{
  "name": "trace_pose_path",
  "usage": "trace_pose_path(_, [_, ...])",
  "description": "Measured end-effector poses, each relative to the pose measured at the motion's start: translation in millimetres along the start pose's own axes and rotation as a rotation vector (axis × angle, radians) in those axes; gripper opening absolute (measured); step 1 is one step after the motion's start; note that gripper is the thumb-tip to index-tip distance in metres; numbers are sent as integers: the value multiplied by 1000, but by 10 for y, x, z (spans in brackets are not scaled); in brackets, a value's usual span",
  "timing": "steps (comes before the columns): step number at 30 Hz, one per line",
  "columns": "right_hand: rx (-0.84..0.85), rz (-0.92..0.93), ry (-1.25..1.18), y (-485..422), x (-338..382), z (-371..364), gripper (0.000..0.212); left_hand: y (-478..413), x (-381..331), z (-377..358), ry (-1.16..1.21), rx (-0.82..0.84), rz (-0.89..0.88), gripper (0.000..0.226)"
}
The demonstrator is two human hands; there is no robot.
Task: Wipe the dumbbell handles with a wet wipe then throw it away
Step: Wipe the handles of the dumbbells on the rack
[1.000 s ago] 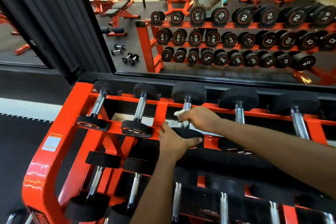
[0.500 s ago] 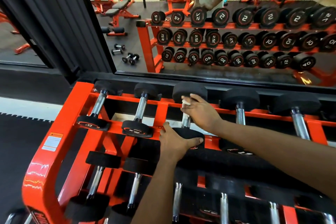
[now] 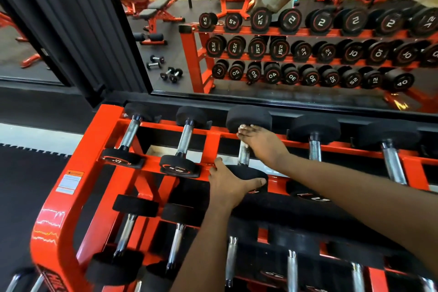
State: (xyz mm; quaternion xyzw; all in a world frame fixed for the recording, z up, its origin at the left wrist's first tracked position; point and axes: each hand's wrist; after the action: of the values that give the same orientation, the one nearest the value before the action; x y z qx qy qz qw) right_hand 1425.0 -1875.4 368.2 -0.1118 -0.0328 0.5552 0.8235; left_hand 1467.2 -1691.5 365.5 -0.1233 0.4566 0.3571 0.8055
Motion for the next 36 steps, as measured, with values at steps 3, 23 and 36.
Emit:
trace_pose_path(3, [34, 13, -9, 39, 46, -32, 51, 9, -8, 0, -9, 2, -3, 145])
trace_pose_path(23, [305, -931, -1324, 79, 448, 101, 44, 1, -9, -21, -19, 3, -5, 144])
trace_pose_path(36, [199, -1075, -1313, -137, 469, 144, 27, 21, -32, -9, -25, -2, -10, 145])
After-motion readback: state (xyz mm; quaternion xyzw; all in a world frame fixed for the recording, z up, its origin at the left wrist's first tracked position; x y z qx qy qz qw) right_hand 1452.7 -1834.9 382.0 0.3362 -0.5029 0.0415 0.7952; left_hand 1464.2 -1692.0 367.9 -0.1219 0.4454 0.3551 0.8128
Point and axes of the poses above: each hand's wrist, its own y-axis away from the middle knuckle, its own z-axis out of the back of the hand, x = y × z, and after that the axes turned 11 degrees about -z, right-handed
